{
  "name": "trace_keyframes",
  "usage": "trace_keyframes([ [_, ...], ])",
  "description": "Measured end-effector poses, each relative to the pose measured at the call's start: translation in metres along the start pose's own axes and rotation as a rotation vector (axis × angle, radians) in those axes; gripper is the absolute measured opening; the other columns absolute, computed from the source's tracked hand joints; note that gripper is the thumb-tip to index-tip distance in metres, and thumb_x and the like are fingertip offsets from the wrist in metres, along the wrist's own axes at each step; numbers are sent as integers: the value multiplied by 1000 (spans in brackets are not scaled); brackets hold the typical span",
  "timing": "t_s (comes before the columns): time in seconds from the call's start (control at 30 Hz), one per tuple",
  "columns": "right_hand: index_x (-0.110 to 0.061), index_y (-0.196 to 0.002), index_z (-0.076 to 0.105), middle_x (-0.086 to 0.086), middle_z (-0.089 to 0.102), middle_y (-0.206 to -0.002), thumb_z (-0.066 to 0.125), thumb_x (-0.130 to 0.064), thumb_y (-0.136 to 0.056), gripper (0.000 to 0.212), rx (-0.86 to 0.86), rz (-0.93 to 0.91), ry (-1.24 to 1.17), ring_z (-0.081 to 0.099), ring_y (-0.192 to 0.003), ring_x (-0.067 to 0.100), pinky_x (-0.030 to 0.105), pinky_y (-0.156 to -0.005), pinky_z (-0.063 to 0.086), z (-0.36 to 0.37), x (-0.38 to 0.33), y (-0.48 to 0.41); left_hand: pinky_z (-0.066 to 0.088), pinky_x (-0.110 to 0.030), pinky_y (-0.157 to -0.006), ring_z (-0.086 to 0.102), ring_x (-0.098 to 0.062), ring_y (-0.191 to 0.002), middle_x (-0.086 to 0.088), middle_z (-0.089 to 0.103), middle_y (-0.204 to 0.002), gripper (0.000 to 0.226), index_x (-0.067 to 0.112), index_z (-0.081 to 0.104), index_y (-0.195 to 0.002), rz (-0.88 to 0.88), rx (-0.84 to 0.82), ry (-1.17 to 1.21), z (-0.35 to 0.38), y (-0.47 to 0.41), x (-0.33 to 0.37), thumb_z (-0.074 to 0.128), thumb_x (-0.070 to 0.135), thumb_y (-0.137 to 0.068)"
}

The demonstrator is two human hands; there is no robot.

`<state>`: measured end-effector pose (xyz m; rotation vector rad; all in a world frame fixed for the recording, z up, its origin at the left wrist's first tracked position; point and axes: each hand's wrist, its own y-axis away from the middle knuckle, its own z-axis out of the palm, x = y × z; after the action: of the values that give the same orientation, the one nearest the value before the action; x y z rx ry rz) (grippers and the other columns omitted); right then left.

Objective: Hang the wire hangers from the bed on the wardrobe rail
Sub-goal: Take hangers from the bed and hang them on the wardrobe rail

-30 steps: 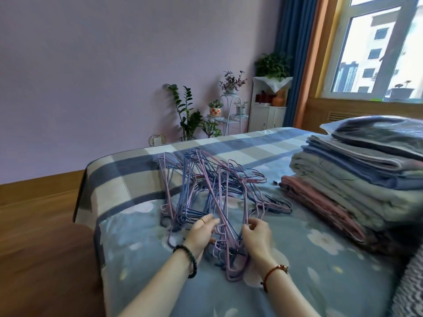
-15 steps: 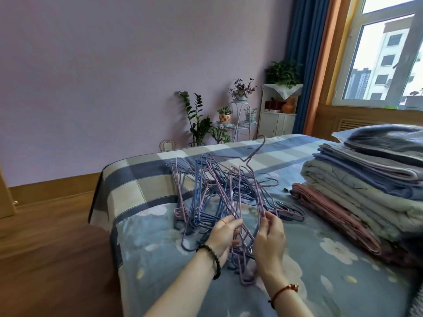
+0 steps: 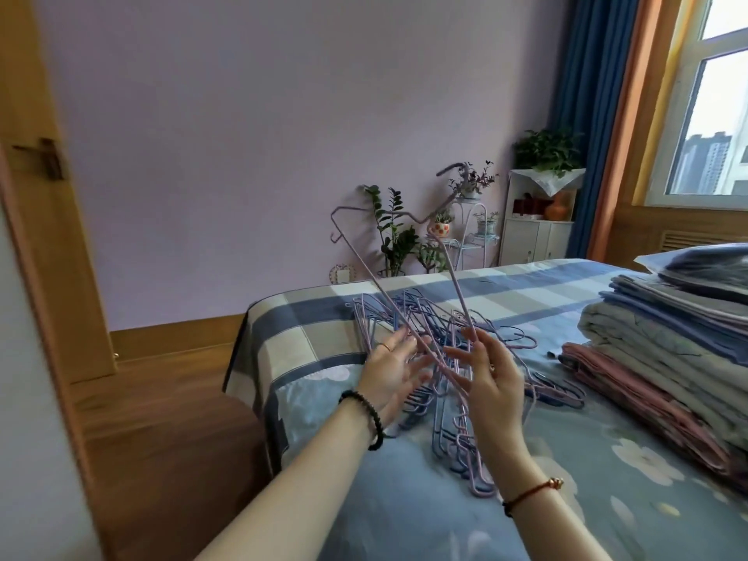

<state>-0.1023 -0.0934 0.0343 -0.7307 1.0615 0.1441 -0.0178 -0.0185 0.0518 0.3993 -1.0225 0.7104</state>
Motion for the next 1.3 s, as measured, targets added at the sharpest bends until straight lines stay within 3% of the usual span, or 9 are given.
trace_keyframes([
  [0.13,-7,-105,56,5,62,-104,40,-8,-95,19,-108,-26,-157,69,-79,9,24,-63,59,41,-22,12,54,-29,-67,62,-18,-79,-4,64,-93,34,10,45,-130,193,69,38,-23,27,51,40,8,-97],
  [0.23,-9,-102,58,-4,65,-97,40,-9,-95,20,-217,-43,-253,70,-81,9,23,-61,58,79,-37,27,56,-33,-68,66,-17,-75,-2,65,-92,33,14,48,-126,340,146,28,-47,57,95,42,5,-95],
  [0.33,-18,-98,61,-6,69,-89,42,-14,-93,20,-338,-27,-374,70,-84,13,29,-66,59,122,-53,46,59,-26,-59,70,-10,-65,1,68,-88,33,18,51,-121,498,233,-24,-78,95,139,44,3,-93],
  [0.43,-21,-99,59,2,68,-92,47,-29,-86,21,-487,-17,-486,69,-86,18,28,-65,58,167,-72,68,58,-25,-58,70,-10,-65,5,72,-78,31,19,55,-117,625,292,-81,-107,138,181,47,2,-92],
  [0.53,-22,-106,58,3,70,-90,56,-49,-77,39,-662,2,-572,69,-89,22,30,-67,58,215,-94,94,57,-25,-55,70,-12,-66,5,73,-76,30,21,57,-113,733,387,-114,-137,184,218,50,3,-90],
  [0.73,-29,-110,55,2,71,-83,41,-21,-92,24,-977,83,-660,71,-81,18,31,-68,59,313,-135,161,56,-22,-53,70,-9,-63,7,73,-72,33,20,53,-118,883,636,-179,-196,290,280,46,1,-91],
  [0.97,-24,-119,50,8,71,-86,41,-15,-95,27,-1327,117,-747,71,-74,21,33,-67,60,401,-198,259,57,-24,-54,71,-11,-65,0,73,-80,29,16,55,-116,1004,939,-176,-245,428,328,46,1,-92],
  [1.1,-27,-114,53,10,71,-86,44,-13,-94,26,-1493,95,-783,70,-71,21,22,-59,56,436,-237,311,57,-23,-57,69,-13,-73,-2,66,-93,34,12,48,-127,1054,1101,-213,-258,501,348,44,2,-94],
  [1.3,-21,-115,53,11,68,-84,44,-9,-94,26,-1670,71,-867,67,-71,13,20,-53,54,482,-304,385,50,-29,-69,61,-16,-81,-6,63,-93,39,1,39,-134,1147,1273,-236,-263,599,379,42,0,-94],
])
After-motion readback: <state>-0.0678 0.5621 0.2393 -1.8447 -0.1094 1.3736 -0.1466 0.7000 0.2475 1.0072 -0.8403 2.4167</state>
